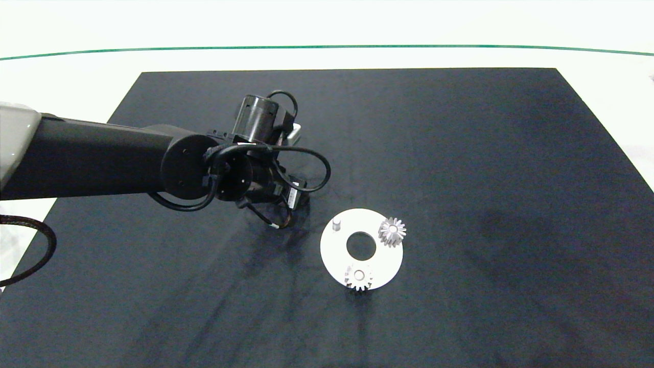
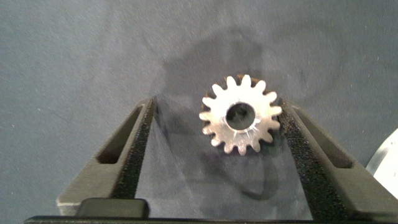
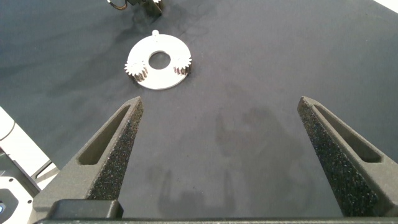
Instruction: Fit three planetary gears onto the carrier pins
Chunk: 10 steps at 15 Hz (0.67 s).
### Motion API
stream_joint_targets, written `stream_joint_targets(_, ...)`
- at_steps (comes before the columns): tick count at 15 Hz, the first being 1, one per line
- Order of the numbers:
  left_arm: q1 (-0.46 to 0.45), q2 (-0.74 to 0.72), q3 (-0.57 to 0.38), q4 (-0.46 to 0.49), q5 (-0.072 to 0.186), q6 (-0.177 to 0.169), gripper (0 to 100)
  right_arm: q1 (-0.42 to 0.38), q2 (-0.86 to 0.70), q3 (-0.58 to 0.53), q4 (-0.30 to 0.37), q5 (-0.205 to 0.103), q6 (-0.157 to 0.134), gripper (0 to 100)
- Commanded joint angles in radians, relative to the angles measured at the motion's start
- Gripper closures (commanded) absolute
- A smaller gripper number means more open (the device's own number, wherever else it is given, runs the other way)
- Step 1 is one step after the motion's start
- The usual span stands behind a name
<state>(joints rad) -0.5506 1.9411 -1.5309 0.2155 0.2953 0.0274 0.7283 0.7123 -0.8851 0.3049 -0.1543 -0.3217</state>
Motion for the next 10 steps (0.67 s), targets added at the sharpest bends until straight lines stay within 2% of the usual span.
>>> stream_joint_targets(1, 0.000, -0.008, 0.008, 0.002, 0.002, -0.001, 29, 0.000, -0.001, 0.000, 0.002, -0.001, -0.002, 0)
stream_joint_targets(10, -0.003, -0.014, 0.021, 0.001, 0.002, -0.001, 47, 0.002, 0.001, 0.002, 0.002, -0.001, -0.002, 0)
